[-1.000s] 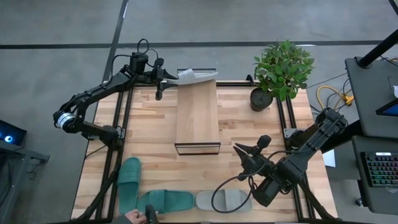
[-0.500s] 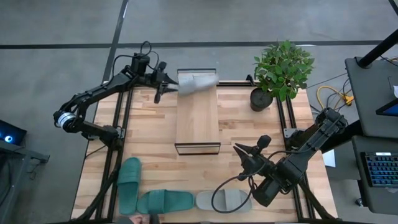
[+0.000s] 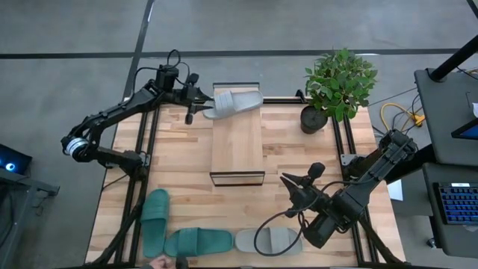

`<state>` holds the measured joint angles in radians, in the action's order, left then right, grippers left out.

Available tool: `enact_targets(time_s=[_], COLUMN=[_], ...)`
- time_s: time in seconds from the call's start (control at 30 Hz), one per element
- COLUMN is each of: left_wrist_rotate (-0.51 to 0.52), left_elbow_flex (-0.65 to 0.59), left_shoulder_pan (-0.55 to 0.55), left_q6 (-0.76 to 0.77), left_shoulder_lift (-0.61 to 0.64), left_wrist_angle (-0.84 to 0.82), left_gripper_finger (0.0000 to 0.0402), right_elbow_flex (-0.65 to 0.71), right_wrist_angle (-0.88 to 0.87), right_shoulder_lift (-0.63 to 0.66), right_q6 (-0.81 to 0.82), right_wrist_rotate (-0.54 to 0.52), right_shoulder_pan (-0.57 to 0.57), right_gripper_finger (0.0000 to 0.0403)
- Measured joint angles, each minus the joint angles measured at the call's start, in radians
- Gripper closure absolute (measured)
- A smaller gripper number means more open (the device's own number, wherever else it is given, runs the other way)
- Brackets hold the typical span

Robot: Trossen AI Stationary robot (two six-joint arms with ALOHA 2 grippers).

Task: Pick and place slides into the shelf
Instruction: Put the right gray slide on the shelf

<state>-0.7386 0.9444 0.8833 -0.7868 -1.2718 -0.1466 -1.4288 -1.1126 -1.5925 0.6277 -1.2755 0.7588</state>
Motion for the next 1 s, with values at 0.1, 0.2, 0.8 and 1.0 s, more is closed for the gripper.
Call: enact_targets(time_s=[0.1, 0.2, 0.8, 1.0], left_wrist_rotate=[0.079, 0.102, 0.200, 0.225], left_elbow_flex=[-0.022, -0.049, -0.090, -0.090], left_shoulder_pan=[-0.001, -0.009, -0.033, -0.034], left_q6=[-0.147, -0.280, -0.461, -0.556], left_shoulder_lift=[0.000, 0.000, -0.030, -0.033], left_wrist_angle=[-0.032, -0.028, 0.181, 0.153], left_gripper_finger=[0.0289, 0.0289, 0.0289, 0.0289], right_elbow_flex=[0.000, 0.002, 0.010, 0.010], right_wrist_angle=[0.000, -0.001, -0.007, -0.009], right_shoulder_lift=[0.000, 0.000, 0.000, 0.000], right_q6=[0.000, 0.000, 0.000, 0.000], right_wrist_rotate=[0.000, 0.000, 0.000, 0.000], right_shoulder_pan=[0.000, 0.000, 0.000, 0.000], right_gripper_finger=[0.0355, 0.0355, 0.0355, 0.0355])
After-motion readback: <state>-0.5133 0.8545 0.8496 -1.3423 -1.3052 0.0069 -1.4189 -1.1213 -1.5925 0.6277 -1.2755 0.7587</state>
